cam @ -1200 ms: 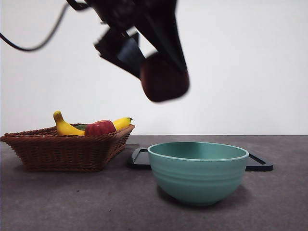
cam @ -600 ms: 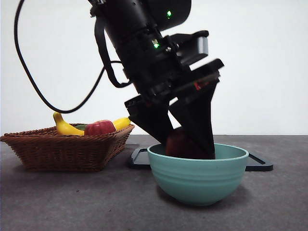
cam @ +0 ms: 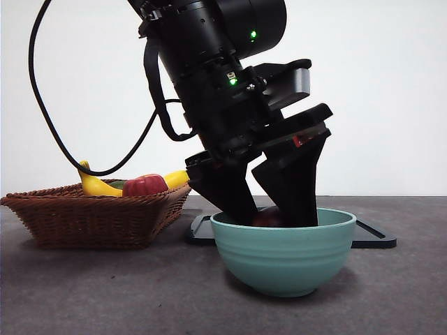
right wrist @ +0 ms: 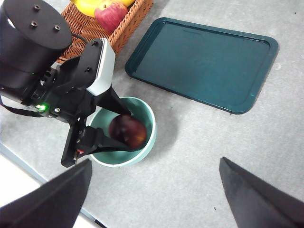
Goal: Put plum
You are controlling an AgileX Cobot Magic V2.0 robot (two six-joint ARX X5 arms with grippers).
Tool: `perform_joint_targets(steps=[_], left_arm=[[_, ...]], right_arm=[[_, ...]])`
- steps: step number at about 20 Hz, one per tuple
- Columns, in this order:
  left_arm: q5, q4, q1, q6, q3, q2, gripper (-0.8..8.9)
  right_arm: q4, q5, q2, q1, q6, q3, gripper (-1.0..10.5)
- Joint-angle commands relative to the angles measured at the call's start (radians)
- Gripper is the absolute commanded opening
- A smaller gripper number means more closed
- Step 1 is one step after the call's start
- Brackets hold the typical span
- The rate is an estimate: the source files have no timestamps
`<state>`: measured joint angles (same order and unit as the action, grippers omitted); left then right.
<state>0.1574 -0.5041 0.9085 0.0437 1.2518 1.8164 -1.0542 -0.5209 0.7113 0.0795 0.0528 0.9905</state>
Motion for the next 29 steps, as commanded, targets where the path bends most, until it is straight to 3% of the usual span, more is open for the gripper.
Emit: perform_joint_targets(steps=[1, 6, 11, 16, 20, 25, 29], left_arm=[[-0.001, 0.003, 0.015, 0.013, 0.020, 0.020, 3.83], [-0.001, -0.033, 0.015, -0.006, 0.068, -0.018, 3.78], [-0.001, -0.058, -0.002, -0.012, 0.101, -0.175, 3.79], [-0.001, -0.095, -0.080, -0.037, 0.101, -0.400, 3.78], [0.000, -0.207, -0.187, -0.037, 0.092, -0.554, 3.77], [0.103, -0.230, -0.340, -0.078, -0.050, -0.727, 3.75], [0.151, -0.220, -0.374, -0.108, -0.247, -0.859, 3.75]], right_arm=[[0.004, -0.002, 0.006, 0.004, -0.001, 0.019, 4.3], [0.004, -0.002, 0.006, 0.004, -0.001, 0.019, 4.3], [0.004, -0.002, 0.006, 0.004, -0.001, 0.019, 4.3], [-0.002, -0.002, 0.006, 0.004, -0.001, 0.019, 4.3], [-0.002, -0.003, 0.006, 0.004, -0.001, 0.019, 4.3], [-0.001, -0.003, 0.006, 0.004, 0.000, 0.019, 4.3], [-0.001, -0.006, 0.006, 0.004, -0.001, 0.019, 4.3]])
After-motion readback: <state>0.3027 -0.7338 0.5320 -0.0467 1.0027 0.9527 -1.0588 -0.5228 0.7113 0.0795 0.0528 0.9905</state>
